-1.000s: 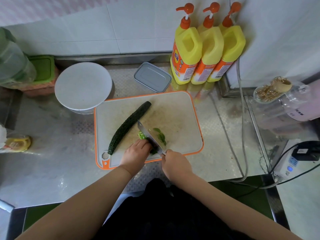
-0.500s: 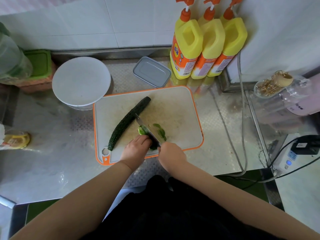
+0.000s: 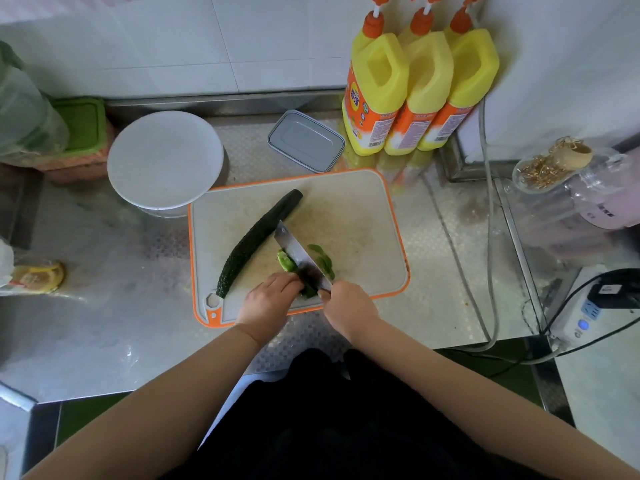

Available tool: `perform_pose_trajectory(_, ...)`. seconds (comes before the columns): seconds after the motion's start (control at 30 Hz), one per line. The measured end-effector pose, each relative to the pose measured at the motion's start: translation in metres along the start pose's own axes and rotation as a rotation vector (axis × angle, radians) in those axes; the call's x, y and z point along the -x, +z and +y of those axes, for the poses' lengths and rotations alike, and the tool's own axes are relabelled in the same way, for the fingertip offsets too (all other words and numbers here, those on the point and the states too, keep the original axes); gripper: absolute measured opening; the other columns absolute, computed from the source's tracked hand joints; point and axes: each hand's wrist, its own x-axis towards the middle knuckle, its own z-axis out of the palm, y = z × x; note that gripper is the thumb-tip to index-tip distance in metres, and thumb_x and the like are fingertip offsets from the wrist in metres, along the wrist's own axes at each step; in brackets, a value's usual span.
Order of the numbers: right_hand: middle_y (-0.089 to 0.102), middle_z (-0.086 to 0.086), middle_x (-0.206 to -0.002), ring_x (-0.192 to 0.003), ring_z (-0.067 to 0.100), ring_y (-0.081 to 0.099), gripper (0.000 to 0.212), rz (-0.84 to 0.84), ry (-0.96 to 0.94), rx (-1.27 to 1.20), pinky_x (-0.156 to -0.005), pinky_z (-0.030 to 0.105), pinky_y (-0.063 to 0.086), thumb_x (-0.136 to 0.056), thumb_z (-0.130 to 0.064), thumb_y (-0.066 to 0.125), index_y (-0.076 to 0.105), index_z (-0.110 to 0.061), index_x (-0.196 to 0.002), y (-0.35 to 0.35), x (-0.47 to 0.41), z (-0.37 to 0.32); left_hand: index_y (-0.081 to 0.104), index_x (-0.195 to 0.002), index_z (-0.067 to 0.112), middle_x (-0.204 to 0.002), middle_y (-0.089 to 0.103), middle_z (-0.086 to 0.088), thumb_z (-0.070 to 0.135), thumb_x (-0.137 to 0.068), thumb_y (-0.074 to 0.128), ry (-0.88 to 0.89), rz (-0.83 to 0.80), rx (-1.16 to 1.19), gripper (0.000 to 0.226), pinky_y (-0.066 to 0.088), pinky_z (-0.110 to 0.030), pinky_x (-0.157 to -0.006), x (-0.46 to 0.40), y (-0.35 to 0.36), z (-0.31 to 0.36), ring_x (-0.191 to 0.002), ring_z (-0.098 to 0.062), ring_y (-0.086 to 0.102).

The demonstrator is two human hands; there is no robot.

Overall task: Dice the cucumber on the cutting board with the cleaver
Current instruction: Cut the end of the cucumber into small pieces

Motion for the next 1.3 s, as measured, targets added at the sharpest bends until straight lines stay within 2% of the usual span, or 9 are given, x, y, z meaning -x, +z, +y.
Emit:
perform_pose_trajectory(0.27,0.064,0.021,-0.107,-0.103,0.037,0.058,0.036,0.044,0.074,-0.096,-0.078,0.035,0.042,-0.098,-0.032,0.046,0.06,0.001,-0.102,-0.008,0.004,0.019,0.073,-0.091,0.015,-0.099,0.069,-0.001,-0.005,-0.058,0.081,0.012,-0.008,0.017,0.04,0.054,-0.027,-0.069,-0.003,-0.003,-0.003,-0.092,-0.02,0.063)
perform_pose_trajectory(0.37,0.064,0.02,-0.106,-0.101,0.036,0.058,0.036,0.063,0.042,-0.064,-0.073,0.032,0.039,-0.099,-0.032,0.043,0.059,0.001,-0.1,-0.008,0.007,0.017,0.072,-0.089,0.014,-0.095,0.067,-0.002,-0.002,-0.061,0.083,0.01,0.002,-0.008,0.034,0.053,-0.028,-0.066,-0.008,-0.001,-0.001,-0.085,-0.022,0.063)
perform_pose_trajectory(0.57,0.064,0.018,-0.105,-0.1,0.035,0.059,0.036,0.08,-0.035,0.019,-0.076,0.035,0.043,-0.1,-0.033,0.039,0.057,-0.001,-0.102,0.001,0.017,0.008,0.067,-0.084,0.013,-0.091,0.062,-0.002,-0.001,-0.063,0.081,-0.036,0.005,-0.013,0.028,0.052,-0.03,-0.057,-0.008,0.003,0.001,-0.083,-0.021,0.057)
perform_pose_trajectory(0.67,0.064,0.018,-0.105,-0.101,0.035,0.06,0.035,0.086,-0.038,0.026,-0.076,0.035,0.044,-0.101,-0.032,0.038,0.056,-0.002,-0.103,0.002,0.02,0.006,0.067,-0.083,0.012,-0.091,0.063,-0.002,-0.002,-0.064,0.082,-0.05,0.026,-0.003,0.028,0.052,-0.029,-0.057,-0.009,0.003,0.003,-0.082,-0.021,0.058)
perform_pose_trajectory(0.9,0.065,0.016,-0.104,-0.098,0.034,0.061,0.035,0.079,-0.011,0.02,-0.075,0.035,0.044,-0.101,-0.033,0.037,0.056,-0.004,-0.104,0.001,0.017,0.005,0.067,-0.089,0.012,-0.097,0.063,-0.003,-0.001,-0.067,0.081,-0.088,0.035,0.003,0.029,0.053,-0.032,-0.059,-0.009,0.008,0.006,-0.088,-0.023,0.06)
perform_pose_trajectory(1.1,0.064,0.015,-0.102,-0.096,0.034,0.06,0.033,0.05,0.001,0.02,-0.074,0.035,0.043,-0.101,-0.032,0.037,0.056,-0.006,-0.102,-0.001,0.013,0.005,0.069,-0.088,0.012,-0.097,0.064,-0.003,0.004,-0.074,0.079,-0.158,0.069,0.003,0.019,0.053,-0.032,-0.058,-0.012,0.012,0.01,-0.09,-0.024,0.063)
perform_pose_trajectory(1.2,0.064,0.014,-0.101,-0.095,0.034,0.06,0.032,0.047,0.016,0.021,-0.071,0.035,0.042,-0.1,-0.032,0.037,0.056,-0.007,-0.099,-0.005,0.011,0.01,0.068,-0.089,0.011,-0.096,0.064,-0.003,0.012,-0.083,0.068,-0.175,0.096,0.026,0.006,0.053,-0.034,-0.059,-0.013,0.012,0.014,-0.092,-0.024,0.062)
perform_pose_trajectory(1.3,0.064,0.013,-0.1,-0.095,0.033,0.06,0.031,0.041,0.029,0.01,-0.072,0.035,0.042,-0.1,-0.034,0.038,0.055,-0.008,-0.098,-0.008,0.01,0.012,0.069,-0.089,0.011,-0.097,0.065,-0.003,0.01,-0.082,0.072,-0.186,0.098,0.03,0.009,0.053,-0.034,-0.061,-0.015,0.013,0.015,-0.093,-0.024,0.062)
